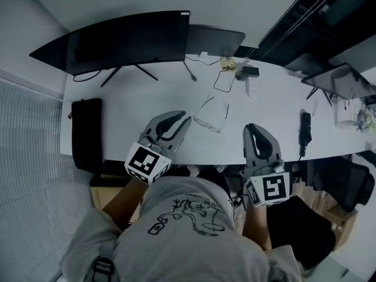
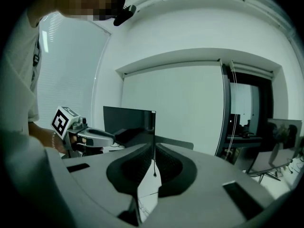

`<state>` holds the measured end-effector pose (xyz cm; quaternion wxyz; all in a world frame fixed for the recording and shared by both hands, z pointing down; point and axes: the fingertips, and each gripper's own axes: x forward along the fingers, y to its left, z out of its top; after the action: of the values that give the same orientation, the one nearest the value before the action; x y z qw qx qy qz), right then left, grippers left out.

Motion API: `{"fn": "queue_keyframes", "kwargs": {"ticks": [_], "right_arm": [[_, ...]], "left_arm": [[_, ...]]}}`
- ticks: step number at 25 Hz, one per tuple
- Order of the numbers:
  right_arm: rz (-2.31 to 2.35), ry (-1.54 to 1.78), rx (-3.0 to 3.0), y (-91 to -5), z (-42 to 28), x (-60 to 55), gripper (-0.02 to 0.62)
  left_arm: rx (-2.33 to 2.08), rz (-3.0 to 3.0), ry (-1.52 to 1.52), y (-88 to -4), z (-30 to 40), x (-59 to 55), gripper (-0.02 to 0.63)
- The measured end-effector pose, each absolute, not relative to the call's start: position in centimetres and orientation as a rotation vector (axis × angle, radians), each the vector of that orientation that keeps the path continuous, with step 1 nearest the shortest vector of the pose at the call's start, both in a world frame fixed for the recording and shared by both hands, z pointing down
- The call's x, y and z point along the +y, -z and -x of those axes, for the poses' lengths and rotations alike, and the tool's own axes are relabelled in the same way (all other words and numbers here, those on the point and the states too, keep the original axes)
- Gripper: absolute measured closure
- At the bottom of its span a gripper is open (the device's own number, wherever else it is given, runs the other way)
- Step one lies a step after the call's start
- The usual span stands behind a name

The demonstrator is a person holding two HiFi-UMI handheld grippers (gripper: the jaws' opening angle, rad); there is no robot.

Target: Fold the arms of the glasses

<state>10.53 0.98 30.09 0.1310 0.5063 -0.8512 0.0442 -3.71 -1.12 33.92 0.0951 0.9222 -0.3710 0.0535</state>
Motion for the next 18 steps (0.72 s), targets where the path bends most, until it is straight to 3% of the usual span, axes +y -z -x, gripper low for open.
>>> {"fn": "queue_keyframes", "kwargs": {"ticks": [18], "right_arm": [[-1.506, -0.455, -2.263, -45.7, -15.0, -3.9, 0.538]], "left_arm": [[-0.917, -2.496, -0.498, -51.8, 1.9, -6.0, 0.495]]}}
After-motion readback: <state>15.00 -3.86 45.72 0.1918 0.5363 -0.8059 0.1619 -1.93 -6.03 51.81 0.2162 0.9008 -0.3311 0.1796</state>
